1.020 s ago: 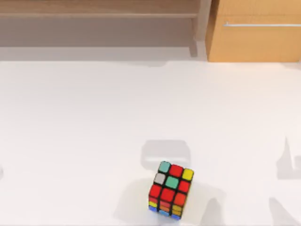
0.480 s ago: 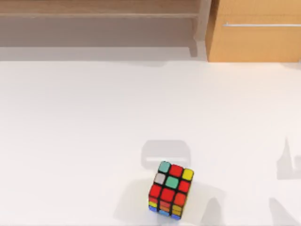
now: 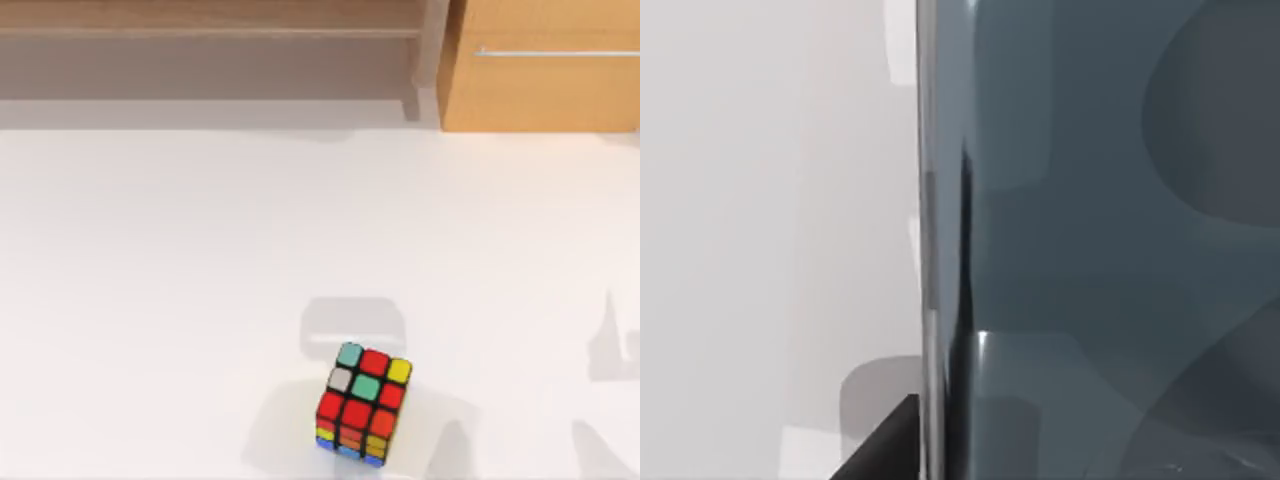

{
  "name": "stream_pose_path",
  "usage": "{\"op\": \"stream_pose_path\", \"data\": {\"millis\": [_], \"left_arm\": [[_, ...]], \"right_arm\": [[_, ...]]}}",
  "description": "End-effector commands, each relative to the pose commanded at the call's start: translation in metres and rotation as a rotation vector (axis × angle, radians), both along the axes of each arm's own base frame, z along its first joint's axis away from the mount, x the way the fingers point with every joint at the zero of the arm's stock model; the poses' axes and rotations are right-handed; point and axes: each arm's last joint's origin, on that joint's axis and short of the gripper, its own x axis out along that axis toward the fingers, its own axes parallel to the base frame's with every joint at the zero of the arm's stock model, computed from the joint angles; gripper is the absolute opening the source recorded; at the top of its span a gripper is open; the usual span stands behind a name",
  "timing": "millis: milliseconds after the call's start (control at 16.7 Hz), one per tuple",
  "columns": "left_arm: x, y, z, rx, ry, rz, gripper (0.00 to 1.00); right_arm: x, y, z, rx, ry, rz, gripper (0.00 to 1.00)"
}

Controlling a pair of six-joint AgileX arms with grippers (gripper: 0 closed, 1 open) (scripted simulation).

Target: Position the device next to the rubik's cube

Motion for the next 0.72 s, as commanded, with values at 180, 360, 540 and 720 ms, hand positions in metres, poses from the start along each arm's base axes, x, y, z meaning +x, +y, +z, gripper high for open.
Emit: {"op": "stream_pose_path", "data": {"millis": [180,360,540,720], "left_arm": [[0.0000,0.0000,0.0000,0.000,0.000,0.000,0.32],[0.0000,0.0000,0.0000,0.000,0.000,0.000,0.10],[0.0000,0.0000,0.0000,0.000,0.000,0.000,0.00],[0.0000,0.0000,0.0000,0.000,0.000,0.000,0.00]], "right_arm": [[0.0000,0.0000,0.0000,0.000,0.000,0.000,1.00],[0.0000,0.0000,0.0000,0.000,0.000,0.000,1.00],[0.0000,0.0000,0.0000,0.000,0.000,0.000,1.00],[0.0000,0.0000,0.0000,0.000,0.000,0.000,1.00]]}}
